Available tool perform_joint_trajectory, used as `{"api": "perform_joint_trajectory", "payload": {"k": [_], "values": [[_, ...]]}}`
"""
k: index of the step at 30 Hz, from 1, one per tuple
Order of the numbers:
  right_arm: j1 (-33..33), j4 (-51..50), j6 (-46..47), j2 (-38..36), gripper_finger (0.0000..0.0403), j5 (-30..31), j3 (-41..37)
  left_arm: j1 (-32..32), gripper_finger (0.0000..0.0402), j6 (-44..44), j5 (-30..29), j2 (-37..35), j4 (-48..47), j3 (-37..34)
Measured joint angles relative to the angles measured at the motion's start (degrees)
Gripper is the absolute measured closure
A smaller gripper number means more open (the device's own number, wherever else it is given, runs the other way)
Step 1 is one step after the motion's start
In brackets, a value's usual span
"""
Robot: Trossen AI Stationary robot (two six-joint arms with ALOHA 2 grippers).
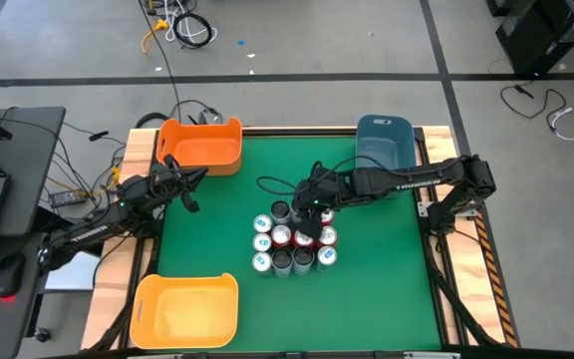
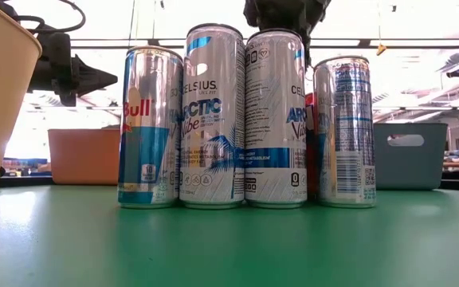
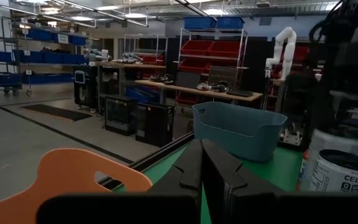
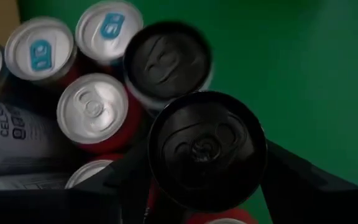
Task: Sort soda cans
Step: Put the white-blue soda can into the blue bin
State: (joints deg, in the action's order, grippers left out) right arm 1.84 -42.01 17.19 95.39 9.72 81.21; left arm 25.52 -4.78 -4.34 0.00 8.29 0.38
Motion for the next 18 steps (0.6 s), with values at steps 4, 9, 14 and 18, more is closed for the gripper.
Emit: {"api": "perform_joint_trajectory", "payload": {"k": [4,9,14,18], "values": [[-0.56,-5.72,-0.83,-0.08,0.0165,3.42,5.30,0.00,0.0391,0.00,0.02,0.01,0.00,0.00],[-2.27,-13.83,-1.30,-0.13,0.0165,9.57,13.65,0.00,0.0391,0.00,0.02,0.01,-0.02,0.00],[-6.25,-27.47,3.32,-0.15,0.0165,18.79,23.17,0.00,0.0391,0.00,0.00,0.01,-0.02,0.00],[-11.66,-42.60,11.23,-0.94,0.0165,26.70,28.67,-0.01,0.0391,0.00,0.01,0.01,-0.02,0.00]]}}
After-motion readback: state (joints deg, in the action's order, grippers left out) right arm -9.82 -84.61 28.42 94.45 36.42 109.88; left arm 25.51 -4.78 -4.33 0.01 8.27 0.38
